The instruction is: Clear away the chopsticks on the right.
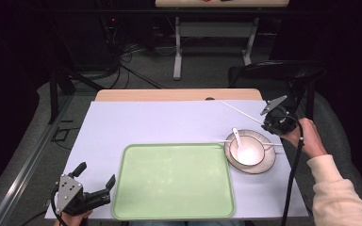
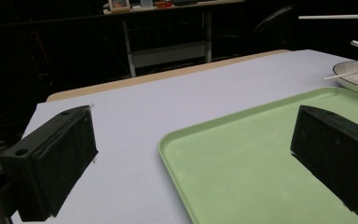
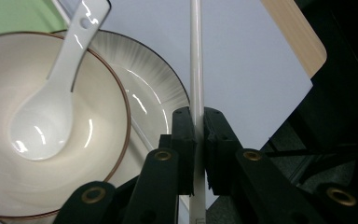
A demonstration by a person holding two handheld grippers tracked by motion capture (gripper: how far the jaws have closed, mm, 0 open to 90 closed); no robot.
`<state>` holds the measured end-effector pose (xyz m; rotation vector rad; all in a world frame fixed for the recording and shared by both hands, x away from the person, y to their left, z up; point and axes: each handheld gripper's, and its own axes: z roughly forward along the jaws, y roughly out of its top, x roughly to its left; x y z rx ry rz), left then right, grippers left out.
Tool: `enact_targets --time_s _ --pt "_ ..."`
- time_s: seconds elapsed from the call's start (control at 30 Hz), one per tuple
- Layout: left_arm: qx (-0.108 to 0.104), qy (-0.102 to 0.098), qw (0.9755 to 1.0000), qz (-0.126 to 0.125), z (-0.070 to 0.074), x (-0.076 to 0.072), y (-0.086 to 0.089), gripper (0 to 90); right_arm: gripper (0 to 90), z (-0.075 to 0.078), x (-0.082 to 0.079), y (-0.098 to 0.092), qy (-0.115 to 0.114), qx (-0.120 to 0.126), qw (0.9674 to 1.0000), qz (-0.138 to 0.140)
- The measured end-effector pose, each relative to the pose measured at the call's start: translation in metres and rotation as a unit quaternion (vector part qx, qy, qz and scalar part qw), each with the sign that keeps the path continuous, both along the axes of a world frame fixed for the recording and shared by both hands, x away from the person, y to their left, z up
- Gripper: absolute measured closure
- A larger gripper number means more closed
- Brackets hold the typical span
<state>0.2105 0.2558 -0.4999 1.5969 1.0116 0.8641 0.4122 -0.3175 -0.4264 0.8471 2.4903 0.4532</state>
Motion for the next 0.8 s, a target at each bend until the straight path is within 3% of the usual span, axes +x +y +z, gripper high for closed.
enact_targets --time_s 0.23,0.4,0.8 --pt "-0.002 -0.001 1.0 0.002 0.0 0.0 0.0 0.0 83.6 0.011 -0.02 0.014 0.0 0.016 0.9998 -0.015" --pt "-0.001 -0.002 1.0 0.002 0.0 0.0 0.0 0.0 83.6 0.016 -0.043 0.036 0.005 0.023 0.9996 -0.018" --pt "0.0 -0.003 1.0 0.002 0.0 -0.001 0.0 0.0 83.6 0.013 -0.078 0.073 0.023 0.038 0.9989 -0.017"
